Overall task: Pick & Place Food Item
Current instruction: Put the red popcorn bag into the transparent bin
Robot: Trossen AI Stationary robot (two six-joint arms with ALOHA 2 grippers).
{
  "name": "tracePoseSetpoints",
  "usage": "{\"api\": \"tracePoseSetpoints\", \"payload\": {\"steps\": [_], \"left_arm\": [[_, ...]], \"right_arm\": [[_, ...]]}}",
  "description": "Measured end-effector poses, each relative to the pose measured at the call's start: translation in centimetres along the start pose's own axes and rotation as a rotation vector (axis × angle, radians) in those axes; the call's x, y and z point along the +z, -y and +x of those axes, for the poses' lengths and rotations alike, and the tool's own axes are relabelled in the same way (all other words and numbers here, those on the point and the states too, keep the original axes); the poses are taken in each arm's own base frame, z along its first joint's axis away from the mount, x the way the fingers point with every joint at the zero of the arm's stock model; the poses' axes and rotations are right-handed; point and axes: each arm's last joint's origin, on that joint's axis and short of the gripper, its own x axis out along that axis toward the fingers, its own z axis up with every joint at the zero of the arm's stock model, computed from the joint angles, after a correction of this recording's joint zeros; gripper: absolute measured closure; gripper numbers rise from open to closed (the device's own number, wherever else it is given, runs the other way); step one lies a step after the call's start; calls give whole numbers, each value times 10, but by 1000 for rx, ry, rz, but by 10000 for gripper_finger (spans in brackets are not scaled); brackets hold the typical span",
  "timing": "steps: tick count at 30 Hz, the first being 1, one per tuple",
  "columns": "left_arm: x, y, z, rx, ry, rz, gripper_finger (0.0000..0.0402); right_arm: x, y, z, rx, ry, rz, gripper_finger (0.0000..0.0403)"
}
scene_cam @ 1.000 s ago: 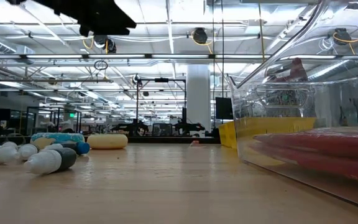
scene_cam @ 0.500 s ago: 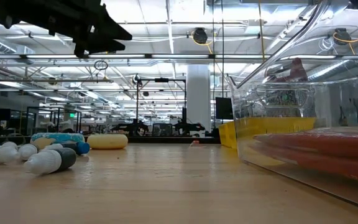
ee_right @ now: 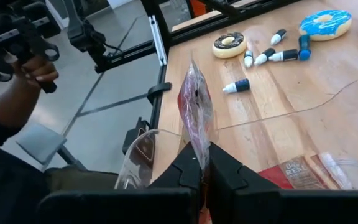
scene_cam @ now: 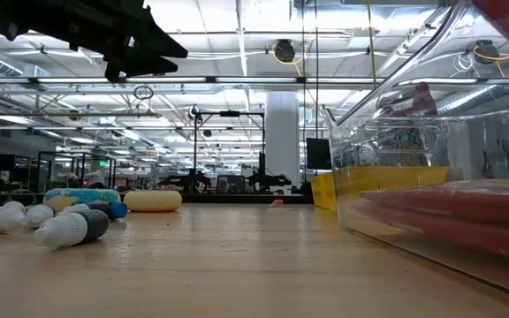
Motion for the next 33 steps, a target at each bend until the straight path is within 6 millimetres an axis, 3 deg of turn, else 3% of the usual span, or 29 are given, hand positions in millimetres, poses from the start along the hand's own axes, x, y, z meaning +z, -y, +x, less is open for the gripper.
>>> {"api": "tracePoseSetpoints", "payload": {"steps": [16, 24, 33], "left_arm": [[0, 0, 0, 1, -3, 2, 176], [0, 0, 0, 1, -3, 2, 176], [-1, 0, 0, 2, -8, 5, 176]], "right_arm": [[-12, 14, -1, -125, -100, -191, 391], [-12, 14, -1, -126, -102, -257, 303], [-8, 16, -1, -235, -28, -530, 199]]}}
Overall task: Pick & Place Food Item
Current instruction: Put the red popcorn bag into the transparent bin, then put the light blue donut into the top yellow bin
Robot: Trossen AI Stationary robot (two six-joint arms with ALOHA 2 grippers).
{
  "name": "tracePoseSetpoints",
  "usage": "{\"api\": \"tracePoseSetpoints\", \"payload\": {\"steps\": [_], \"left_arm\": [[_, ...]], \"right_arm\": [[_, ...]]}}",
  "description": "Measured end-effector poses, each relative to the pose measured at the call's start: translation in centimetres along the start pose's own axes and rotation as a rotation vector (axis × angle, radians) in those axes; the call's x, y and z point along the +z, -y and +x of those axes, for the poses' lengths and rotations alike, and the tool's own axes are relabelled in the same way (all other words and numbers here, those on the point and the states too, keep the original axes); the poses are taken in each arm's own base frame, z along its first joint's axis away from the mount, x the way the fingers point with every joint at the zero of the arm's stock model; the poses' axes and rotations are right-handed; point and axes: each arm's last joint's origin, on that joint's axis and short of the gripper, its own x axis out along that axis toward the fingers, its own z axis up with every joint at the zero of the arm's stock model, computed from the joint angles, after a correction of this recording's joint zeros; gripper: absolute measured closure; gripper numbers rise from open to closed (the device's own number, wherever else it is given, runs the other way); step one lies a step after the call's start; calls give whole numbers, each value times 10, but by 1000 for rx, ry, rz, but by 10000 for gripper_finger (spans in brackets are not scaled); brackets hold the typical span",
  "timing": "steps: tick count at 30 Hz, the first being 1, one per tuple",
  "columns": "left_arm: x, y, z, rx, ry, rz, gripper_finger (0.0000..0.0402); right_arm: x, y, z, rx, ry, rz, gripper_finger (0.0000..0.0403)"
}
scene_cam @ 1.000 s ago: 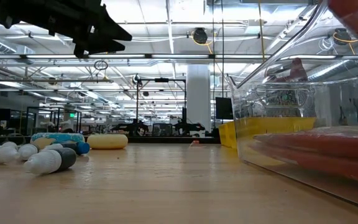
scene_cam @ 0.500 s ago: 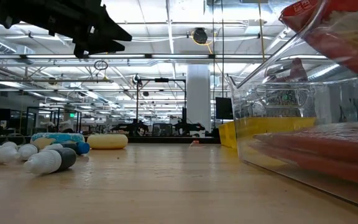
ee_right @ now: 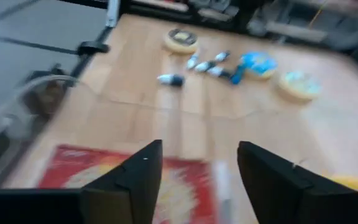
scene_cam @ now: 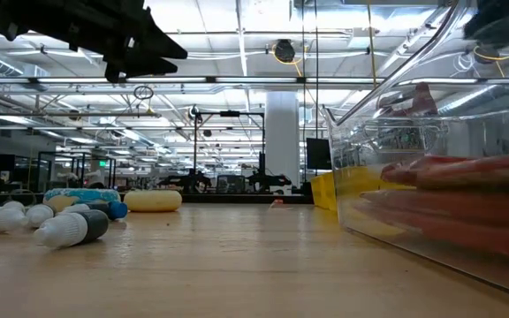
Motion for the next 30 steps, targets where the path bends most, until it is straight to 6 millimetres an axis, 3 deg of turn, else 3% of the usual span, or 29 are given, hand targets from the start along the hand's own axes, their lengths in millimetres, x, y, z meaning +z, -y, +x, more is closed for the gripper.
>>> {"api": "tracePoseSetpoints", "payload": {"steps": [6, 10, 19, 23, 30], "left_arm": [[0, 0, 0, 0, 0, -36, 176], [-3, 0, 0, 3, -25, -79, 176], [-43, -17, 2, 85, -400, -148, 176], [-60, -31, 7, 215, -525, -171, 176], [-76, -51, 26, 235, -664, -165, 176]], "right_arm": [[14, 9, 2, -299, 114, -210, 172], [33, 23, 0, -479, 161, -202, 171], [61, 71, -12, -476, 187, -125, 193], [56, 96, -9, -475, 180, -124, 198], [31, 141, -1, -476, 180, -12, 198]]}}
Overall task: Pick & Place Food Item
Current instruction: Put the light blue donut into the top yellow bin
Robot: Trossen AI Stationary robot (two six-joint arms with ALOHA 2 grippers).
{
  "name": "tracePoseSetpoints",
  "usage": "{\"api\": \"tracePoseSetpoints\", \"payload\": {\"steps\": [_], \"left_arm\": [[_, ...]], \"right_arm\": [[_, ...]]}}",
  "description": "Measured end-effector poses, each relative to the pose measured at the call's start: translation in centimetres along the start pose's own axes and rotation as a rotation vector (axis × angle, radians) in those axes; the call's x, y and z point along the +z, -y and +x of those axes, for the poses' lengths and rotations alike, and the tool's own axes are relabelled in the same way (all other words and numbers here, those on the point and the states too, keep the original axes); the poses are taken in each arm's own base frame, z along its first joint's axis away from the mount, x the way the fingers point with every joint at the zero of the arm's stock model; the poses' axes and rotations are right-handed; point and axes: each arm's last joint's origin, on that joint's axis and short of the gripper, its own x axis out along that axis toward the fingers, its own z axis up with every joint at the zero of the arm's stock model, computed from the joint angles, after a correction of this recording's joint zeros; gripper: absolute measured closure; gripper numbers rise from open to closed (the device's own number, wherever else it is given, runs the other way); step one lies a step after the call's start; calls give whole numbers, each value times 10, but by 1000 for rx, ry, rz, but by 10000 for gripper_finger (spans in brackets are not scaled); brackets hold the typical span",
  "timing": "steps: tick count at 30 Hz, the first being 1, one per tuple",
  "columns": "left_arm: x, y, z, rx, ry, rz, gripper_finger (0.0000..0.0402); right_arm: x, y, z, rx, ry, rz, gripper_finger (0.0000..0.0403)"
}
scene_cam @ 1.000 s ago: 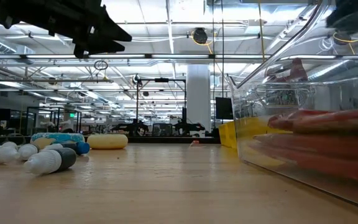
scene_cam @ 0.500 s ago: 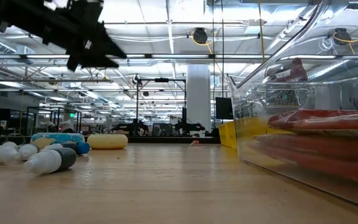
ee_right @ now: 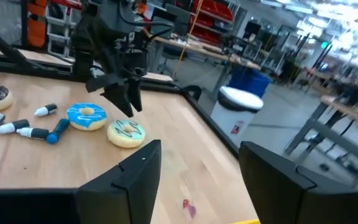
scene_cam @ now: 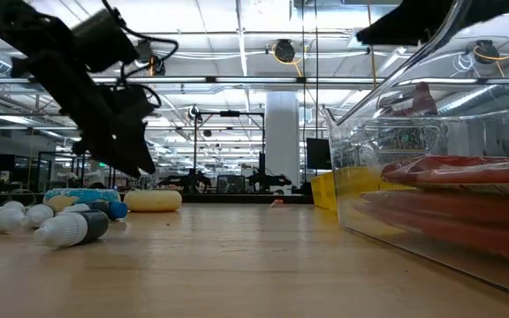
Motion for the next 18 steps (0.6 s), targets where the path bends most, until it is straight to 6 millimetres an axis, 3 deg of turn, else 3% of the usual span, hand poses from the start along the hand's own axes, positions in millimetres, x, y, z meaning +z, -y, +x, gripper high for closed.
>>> {"api": "tracePoseSetpoints", "payload": {"steps": [7, 13, 18], "left_arm": [[1, -15, 22, -3, -113, -36, 176], [-3, -13, 39, -104, -187, -28, 176], [-5, -14, 47, -69, -191, -33, 178]], "right_arm": [[-17, 15, 11, 32, -1, 51, 205], [-24, 23, 17, -17, -27, 39, 207], [-32, 27, 21, 13, -42, 45, 209]]}}
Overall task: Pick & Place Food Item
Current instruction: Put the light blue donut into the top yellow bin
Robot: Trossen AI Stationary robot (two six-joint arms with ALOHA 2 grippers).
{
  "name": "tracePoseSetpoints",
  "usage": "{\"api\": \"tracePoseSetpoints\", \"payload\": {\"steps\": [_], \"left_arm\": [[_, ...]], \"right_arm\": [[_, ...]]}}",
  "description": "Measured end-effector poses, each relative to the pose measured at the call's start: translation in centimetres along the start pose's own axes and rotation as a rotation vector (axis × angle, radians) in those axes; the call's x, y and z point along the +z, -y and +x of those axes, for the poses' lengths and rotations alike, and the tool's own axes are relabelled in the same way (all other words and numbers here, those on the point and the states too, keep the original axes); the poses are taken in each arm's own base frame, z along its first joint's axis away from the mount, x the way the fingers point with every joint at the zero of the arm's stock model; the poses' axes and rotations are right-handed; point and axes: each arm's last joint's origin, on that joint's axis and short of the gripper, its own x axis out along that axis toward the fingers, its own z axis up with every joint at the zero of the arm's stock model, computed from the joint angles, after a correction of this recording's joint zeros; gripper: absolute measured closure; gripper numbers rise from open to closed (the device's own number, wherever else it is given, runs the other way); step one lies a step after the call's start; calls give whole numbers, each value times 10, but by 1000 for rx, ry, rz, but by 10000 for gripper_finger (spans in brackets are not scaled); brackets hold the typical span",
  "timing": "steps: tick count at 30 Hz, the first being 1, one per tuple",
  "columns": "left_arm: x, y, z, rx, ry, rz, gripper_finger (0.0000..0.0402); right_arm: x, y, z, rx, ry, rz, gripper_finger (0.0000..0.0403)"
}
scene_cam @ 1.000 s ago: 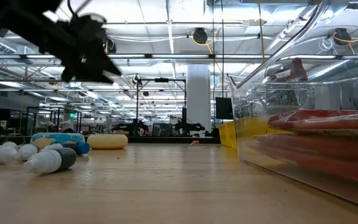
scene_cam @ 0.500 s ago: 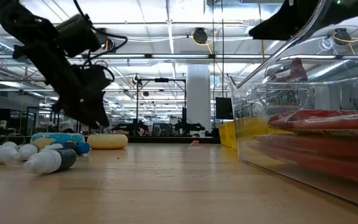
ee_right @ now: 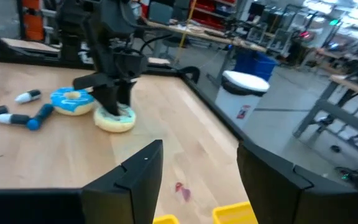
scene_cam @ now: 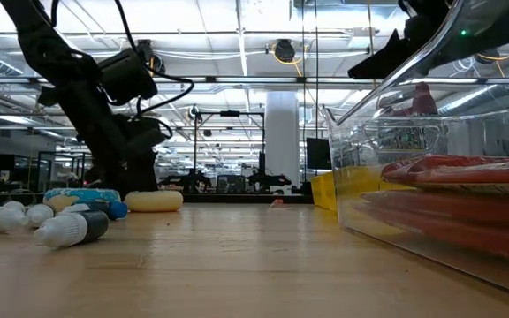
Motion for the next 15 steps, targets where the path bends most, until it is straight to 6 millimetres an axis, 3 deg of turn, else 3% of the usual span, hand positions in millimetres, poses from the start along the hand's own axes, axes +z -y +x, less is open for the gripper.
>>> {"api": "tracePoseSetpoints", "payload": {"steps": [3, 6, 11, 15], "left_arm": [[1, 0, -1, -1, 13, 3, 201], [6, 3, -5, -17, 47, 8, 254], [34, 18, -18, -47, 182, 88, 350], [61, 41, -30, -94, 298, 276, 390]], "right_arm": [[-3, 2, 2, 21, -8, 41, 209], [-5, 1, 2, 39, -12, 84, 209], [-5, 1, 2, 39, -13, 167, 206], [-6, 1, 4, 32, -17, 247, 208]]}}
